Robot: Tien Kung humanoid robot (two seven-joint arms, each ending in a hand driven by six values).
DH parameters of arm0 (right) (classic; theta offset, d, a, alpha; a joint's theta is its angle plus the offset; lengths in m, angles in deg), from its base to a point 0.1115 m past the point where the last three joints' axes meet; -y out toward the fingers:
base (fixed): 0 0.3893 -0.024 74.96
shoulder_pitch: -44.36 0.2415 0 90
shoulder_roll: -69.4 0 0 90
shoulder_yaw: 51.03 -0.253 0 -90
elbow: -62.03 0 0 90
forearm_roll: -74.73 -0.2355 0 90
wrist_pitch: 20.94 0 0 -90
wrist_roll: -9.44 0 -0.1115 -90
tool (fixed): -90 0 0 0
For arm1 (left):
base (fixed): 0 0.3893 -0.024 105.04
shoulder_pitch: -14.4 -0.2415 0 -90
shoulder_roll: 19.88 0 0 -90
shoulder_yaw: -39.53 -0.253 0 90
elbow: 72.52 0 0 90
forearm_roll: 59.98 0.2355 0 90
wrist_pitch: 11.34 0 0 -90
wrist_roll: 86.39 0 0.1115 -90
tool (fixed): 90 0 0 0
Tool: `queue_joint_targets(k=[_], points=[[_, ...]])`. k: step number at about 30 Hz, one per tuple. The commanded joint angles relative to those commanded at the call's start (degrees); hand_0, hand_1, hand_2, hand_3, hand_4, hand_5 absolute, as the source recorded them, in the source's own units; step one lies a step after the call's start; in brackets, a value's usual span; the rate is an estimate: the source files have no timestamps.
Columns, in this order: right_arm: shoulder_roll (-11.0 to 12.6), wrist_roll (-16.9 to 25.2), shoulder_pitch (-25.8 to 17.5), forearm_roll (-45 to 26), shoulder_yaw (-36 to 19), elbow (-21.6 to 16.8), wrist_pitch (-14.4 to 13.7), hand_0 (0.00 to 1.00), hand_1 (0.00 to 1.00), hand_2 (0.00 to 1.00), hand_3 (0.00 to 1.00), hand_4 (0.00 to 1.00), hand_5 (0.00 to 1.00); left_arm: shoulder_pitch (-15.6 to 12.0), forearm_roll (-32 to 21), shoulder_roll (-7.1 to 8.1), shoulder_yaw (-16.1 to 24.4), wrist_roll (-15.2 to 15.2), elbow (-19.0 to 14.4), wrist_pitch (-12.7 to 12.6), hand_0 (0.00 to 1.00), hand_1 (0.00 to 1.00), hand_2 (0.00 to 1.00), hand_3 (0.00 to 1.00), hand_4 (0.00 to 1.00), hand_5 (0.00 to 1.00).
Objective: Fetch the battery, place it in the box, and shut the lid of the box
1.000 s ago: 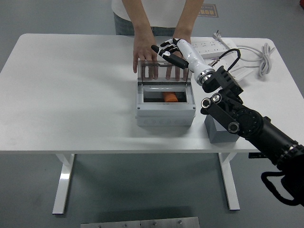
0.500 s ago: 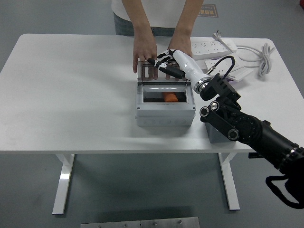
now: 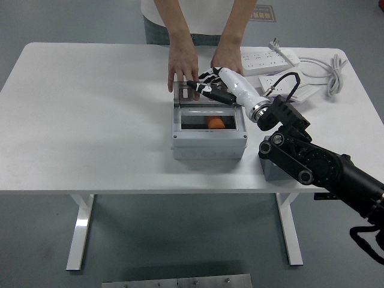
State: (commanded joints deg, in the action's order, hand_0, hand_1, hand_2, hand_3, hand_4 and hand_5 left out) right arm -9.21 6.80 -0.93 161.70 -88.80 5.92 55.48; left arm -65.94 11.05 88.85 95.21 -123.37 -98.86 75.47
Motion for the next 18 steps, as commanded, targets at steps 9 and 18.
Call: queue_joint_targets(k=[9,18], points=[[2.07,-2.44,-2.84,0.46,-2.08,-4.39,1.53,0.733,0.652,0.667,0.714,0.967,0.998,-0.27,-0.67,-0.25,-0.35,0.00,0.01,-0.35,0.632,0.698,0.573,0.541,0.500,0.002],[2.13,-3.02,-4.92,0.32,-3.45,-4.97,2.15,0.716,0.650,0.666,0.712,0.956,0.998,-0.24,-1.06,-0.38,-0.64,0.00,0.05,-0.50,0.632,0.698,0.573,0.541,0.500,0.002]])
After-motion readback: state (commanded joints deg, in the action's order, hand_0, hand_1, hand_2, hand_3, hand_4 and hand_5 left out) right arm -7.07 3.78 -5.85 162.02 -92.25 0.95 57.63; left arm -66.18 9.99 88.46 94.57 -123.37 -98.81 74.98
